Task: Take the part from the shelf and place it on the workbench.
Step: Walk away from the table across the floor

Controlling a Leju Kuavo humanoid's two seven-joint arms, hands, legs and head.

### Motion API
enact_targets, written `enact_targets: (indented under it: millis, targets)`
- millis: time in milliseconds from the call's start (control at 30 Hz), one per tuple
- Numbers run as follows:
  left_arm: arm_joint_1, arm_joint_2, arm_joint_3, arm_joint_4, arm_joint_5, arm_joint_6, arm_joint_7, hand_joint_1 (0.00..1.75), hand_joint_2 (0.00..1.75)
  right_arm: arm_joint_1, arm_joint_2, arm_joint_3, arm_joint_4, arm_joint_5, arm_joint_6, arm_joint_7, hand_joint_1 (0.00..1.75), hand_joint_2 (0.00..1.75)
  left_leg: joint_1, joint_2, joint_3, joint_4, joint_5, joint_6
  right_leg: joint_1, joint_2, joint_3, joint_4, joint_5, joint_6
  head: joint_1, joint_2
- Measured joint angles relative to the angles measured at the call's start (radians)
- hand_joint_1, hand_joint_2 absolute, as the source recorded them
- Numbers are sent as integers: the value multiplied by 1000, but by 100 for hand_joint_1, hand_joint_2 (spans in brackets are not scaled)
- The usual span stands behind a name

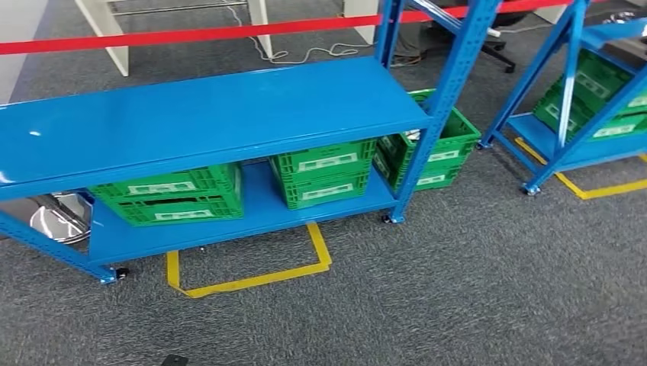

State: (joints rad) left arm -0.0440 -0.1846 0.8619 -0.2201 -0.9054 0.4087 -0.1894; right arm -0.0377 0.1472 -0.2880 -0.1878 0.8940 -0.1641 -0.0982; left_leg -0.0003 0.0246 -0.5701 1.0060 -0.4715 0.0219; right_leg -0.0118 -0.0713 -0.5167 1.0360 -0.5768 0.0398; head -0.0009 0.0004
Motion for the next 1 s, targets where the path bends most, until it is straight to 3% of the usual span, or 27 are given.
enact_targets:
  millis: [67,100,133,167,233,300,367,433,500,567,633,667,700,800,867,1000]
  targets:
    - [-3,-1,0,0,0,0,0,0,0,3,0,0,0,1,0,0,0,0,3,-23,-3,-2,4,8,-2,54,-57,119,-64,3,6,0]
    - [-4,-2,0,0,-1,0,1,0,0,5,0,0,0,1,0,0,0,0,3,-36,-5,-1,5,10,-2,63,-90,186,-89,4,8,0]
    - [-4,-3,0,0,-1,0,2,0,0,7,0,0,0,1,0,1,0,0,3,-50,-6,-1,6,10,-2,66,-114,230,-99,3,8,0]
    - [-3,-3,1,0,-1,1,3,0,0,9,0,-1,0,1,0,1,0,0,2,-64,-6,0,6,10,-2,68,-122,240,-88,3,8,0]
    - [-2,-3,1,0,-1,2,6,0,0,8,0,-2,0,1,0,1,0,0,3,-92,-6,3,6,9,-2,82,-87,150,-19,-1,8,0]
    - [-3,-3,2,0,-1,3,8,0,0,7,0,-3,1,1,0,0,0,0,3,-118,-10,10,6,2,-6,129,-32,27,32,-6,8,0]
    - [-5,-3,2,0,-1,3,8,0,0,6,0,-3,1,1,1,0,0,0,4,-141,-19,13,9,-11,-7,155,-8,-22,36,-10,7,0]
    - [-2,-2,3,0,-1,3,8,0,0,6,0,-4,1,1,1,-1,0,0,8,-156,-26,13,14,-24,-6,136,-2,-26,39,-19,7,0]
    - [1,-2,4,0,-2,4,8,0,0,6,0,-5,1,-5,0,-7,0,0,6,-120,-41,43,-7,-35,-7,114,1,-31,44,-32,2,0]
    - [-1,-2,5,0,-5,4,8,0,0,7,0,-8,1,-16,3,-12,0,0,3,-61,-85,146,-64,-42,-6,92,3,-33,45,-42,-4,0]
    - [-4,-2,5,0,-11,-1,8,0,0,8,0,-13,1,-26,8,-13,0,0,6,-39,-138,266,-111,-46,-3,70,4,-33,42,-46,-5,0]
    - [-3,-2,5,0,-14,-5,8,0,0,9,0,-16,1,-29,12,-13,0,0,6,-35,-147,289,-110,-46,-2,62,4,-33,41,-47,-5,0]
    - [-2,-1,5,0,-16,-8,8,0,0,8,0,-19,1,-31,15,-13,0,0,7,-34,-137,273,-91,-44,-1,57,6,-33,39,-47,-5,0]
    - [-1,1,5,0,-19,-12,9,0,0,6,0,-25,1,-35,19,-13,0,0,0,-28,-43,89,-6,-24,4,49,12,-32,34,-43,-5,0]
    - [-3,2,5,0,-19,-12,9,0,0,4,1,-28,1,-36,19,-13,0,0,-5,-24,-11,20,1,-14,6,46,10,-32,30,-35,-4,0]
    - [1,1,5,0,-19,-12,9,0,0,2,1,-30,1,-37,20,-13,0,0,0,-27,0,-3,1,0,7,52,2,-17,13,-14,-2,0]
